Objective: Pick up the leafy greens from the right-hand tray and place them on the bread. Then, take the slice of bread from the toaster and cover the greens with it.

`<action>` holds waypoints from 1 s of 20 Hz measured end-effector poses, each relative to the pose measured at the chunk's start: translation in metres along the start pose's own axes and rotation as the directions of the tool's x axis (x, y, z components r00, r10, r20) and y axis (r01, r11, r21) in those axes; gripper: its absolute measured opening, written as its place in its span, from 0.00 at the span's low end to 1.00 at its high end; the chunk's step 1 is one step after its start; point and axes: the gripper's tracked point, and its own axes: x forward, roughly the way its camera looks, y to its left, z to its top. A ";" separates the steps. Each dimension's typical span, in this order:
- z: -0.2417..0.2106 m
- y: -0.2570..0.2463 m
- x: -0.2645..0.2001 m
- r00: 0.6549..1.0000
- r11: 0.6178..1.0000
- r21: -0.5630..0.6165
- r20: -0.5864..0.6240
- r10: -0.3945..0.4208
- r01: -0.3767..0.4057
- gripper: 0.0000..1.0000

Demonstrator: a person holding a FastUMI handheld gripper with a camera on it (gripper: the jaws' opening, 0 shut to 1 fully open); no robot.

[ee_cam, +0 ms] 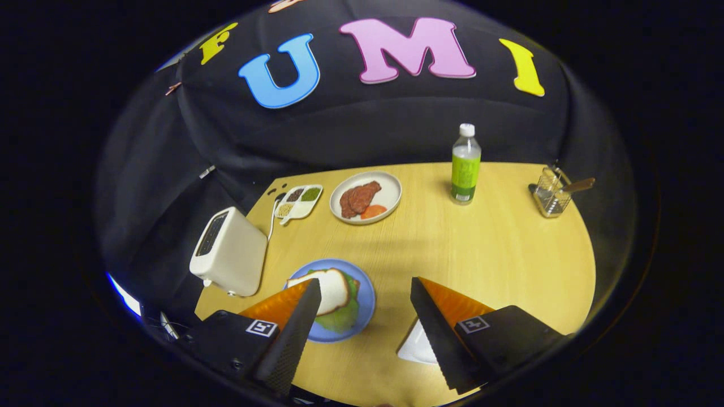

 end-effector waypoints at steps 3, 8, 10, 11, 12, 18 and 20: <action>0.046 -0.022 -0.041 0.989 0.997 -0.054 0.137 -0.047 0.055 0.99; 0.107 -0.038 -0.124 0.933 0.992 -0.071 0.352 -0.072 0.103 0.99; 0.118 -0.050 -0.155 0.905 0.989 -0.069 0.415 -0.091 0.131 0.99; 0.124 -0.057 -0.172 0.887 0.986 -0.066 0.450 -0.107 0.152 0.99; 0.128 -0.064 -0.186 0.864 0.981 -0.067 0.488 -0.125 0.180 0.99; 0.100 -0.087 -0.217 0.794 0.952 -0.085 0.576 -0.194 0.294 0.99; 0.087 -0.085 -0.217 0.803 0.962 -0.055 0.565 -0.190 0.267 0.99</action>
